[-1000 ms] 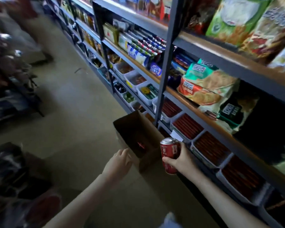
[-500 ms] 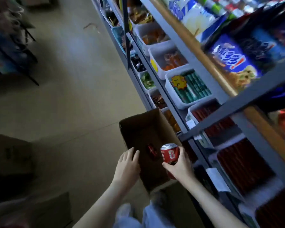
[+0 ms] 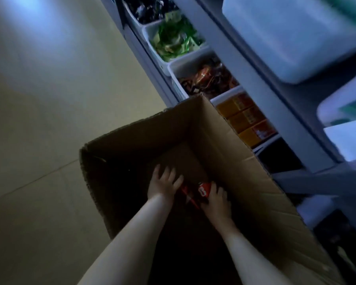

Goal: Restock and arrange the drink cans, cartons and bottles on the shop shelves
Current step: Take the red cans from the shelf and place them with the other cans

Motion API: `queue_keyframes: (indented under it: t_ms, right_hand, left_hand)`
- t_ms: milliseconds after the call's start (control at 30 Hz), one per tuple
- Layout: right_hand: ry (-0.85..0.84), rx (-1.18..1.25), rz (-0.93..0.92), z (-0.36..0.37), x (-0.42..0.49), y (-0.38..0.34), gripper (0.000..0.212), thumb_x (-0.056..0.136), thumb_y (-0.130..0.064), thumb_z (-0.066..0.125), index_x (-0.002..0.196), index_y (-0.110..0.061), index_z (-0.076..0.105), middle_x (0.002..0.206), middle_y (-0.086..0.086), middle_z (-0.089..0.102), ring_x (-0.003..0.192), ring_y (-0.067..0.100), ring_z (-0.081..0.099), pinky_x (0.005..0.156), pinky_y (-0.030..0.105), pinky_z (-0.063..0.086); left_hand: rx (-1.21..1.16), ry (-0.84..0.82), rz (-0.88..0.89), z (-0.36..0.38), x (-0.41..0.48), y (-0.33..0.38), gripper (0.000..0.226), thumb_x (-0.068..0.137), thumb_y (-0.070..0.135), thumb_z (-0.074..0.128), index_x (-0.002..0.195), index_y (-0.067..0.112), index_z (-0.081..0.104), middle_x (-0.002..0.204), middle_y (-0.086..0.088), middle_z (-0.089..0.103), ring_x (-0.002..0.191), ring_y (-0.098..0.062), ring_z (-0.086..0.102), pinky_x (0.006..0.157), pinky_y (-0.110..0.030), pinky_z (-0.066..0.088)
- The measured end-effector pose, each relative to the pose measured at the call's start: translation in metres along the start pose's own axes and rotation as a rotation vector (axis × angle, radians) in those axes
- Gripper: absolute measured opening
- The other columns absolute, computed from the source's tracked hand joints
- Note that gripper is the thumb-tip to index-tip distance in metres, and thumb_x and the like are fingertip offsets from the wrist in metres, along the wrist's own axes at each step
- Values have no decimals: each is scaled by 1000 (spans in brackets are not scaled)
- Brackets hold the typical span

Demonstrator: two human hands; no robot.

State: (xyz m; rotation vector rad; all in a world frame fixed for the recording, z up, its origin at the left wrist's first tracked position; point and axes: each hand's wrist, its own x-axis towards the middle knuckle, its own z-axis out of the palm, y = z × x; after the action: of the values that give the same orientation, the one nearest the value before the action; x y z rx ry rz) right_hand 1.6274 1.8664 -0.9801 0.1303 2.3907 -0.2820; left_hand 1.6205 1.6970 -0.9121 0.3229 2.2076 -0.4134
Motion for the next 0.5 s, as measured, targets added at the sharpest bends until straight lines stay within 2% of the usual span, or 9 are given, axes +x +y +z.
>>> queue_keyframes:
  t_ms: [100,167,233,300,333,367,433,500]
  right_hand:
    - [-20,-52,-9,28,31,3,79,96,-37,53,154,-14,4,150,15,29,137,30,30,107,41,33]
    - [-75,-56,-33,38,37,1,75,100,-31,47,155,-13,-1,157,18,18,143,34,21,114,39,23]
    - [-140,-49,-57,40,33,-7,79,99,-35,47,154,-13,-6,161,16,5,147,33,8,118,43,14]
    - [-118,-43,-76,35,23,-25,85,97,-38,50,154,-13,-6,161,15,1,149,30,1,119,46,10]
    - [-57,-45,-100,28,16,-39,87,96,-36,53,154,-12,-6,161,15,0,149,29,-2,120,47,8]
    - [34,-43,-142,19,8,-56,90,93,-32,57,154,-12,-7,162,14,-1,149,28,-5,121,47,5]
    - [284,-17,-285,-8,-7,-94,98,89,-24,61,153,-13,-12,162,15,0,149,29,-5,120,46,0]
    - [577,-2,-468,-34,-17,-128,92,84,-19,57,153,-9,-4,159,20,15,148,32,7,117,48,5]
  left_hand:
    - [121,32,-49,18,8,-16,78,101,37,39,152,19,-17,160,-17,-15,148,-32,-11,117,-55,-5]
    - [176,135,-91,17,-1,-24,75,101,36,36,152,17,-16,159,-20,-15,148,-35,-11,116,-54,-8]
    - [198,408,-152,11,-14,-32,69,100,31,35,153,13,-6,158,-22,-14,147,-38,-10,114,-53,-13]
    - [161,800,-276,0,-31,-49,63,95,21,38,152,12,15,159,-19,1,146,-39,3,117,-53,-7]
    - [156,959,-355,-2,-37,-62,62,92,17,38,151,12,21,158,-17,8,144,-38,9,117,-53,-2]
    - [136,1022,-437,-1,-41,-76,64,91,15,38,152,13,19,157,-16,11,143,-38,12,117,-54,1]
    - [121,1005,-499,3,-51,-103,72,89,15,43,154,18,10,156,-16,13,140,-41,19,116,-56,8]
    - [136,1031,-455,9,-52,-116,69,91,15,46,153,20,16,153,-15,24,135,-38,29,114,-51,19]
